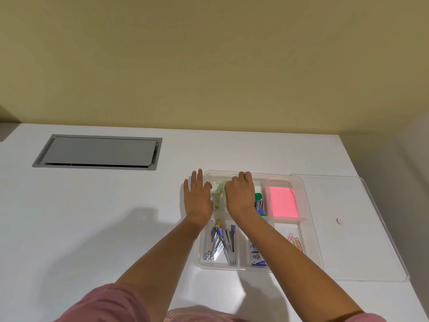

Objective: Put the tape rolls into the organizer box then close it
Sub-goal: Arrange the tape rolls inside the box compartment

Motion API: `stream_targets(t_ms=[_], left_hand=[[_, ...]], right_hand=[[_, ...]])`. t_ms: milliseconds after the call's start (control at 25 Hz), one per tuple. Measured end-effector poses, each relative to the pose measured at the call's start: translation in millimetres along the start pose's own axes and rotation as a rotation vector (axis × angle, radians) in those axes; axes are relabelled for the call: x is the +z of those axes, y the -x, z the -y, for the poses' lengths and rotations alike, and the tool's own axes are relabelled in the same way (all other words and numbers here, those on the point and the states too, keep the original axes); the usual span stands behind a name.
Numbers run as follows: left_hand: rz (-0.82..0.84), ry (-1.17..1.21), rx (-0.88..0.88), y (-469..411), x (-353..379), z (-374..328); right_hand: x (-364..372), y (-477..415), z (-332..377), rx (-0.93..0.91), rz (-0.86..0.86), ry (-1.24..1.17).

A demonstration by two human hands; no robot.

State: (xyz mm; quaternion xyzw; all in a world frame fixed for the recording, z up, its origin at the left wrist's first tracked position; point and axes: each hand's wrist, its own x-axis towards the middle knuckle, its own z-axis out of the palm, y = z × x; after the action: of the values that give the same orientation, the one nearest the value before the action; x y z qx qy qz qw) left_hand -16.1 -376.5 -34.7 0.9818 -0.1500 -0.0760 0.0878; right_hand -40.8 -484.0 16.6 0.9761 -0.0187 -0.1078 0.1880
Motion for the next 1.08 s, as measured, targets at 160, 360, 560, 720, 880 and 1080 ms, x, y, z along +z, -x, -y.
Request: stream_targets(t_ms=[160, 360, 560, 720, 880, 1080], left_hand=[[0.011, -0.009, 0.008, -1, 1, -2], [-0.017, 0.045, 0.038, 0, 0, 1], [-0.012, 0.023, 0.051, 1, -2, 0], [-0.007, -0.005, 0.033, 1, -3, -2], [-0.001, -0.027, 0.014, 0, -2, -4], [0.011, -0.049, 0.007, 1, -4, -5]], right_hand=[[2, 0, -3, -0.017, 0.012, -0.04], [10, -1, 0, -0.053, 0.043, -0.074], [17, -2, -1, -0.104, -0.02, -0.257], [24, 2, -1, -0.184, 0.015, -0.35], [28, 1, 0, -0.165, 0.001, -0.365], [27, 0, 0, -0.127, 0.018, -0.441]])
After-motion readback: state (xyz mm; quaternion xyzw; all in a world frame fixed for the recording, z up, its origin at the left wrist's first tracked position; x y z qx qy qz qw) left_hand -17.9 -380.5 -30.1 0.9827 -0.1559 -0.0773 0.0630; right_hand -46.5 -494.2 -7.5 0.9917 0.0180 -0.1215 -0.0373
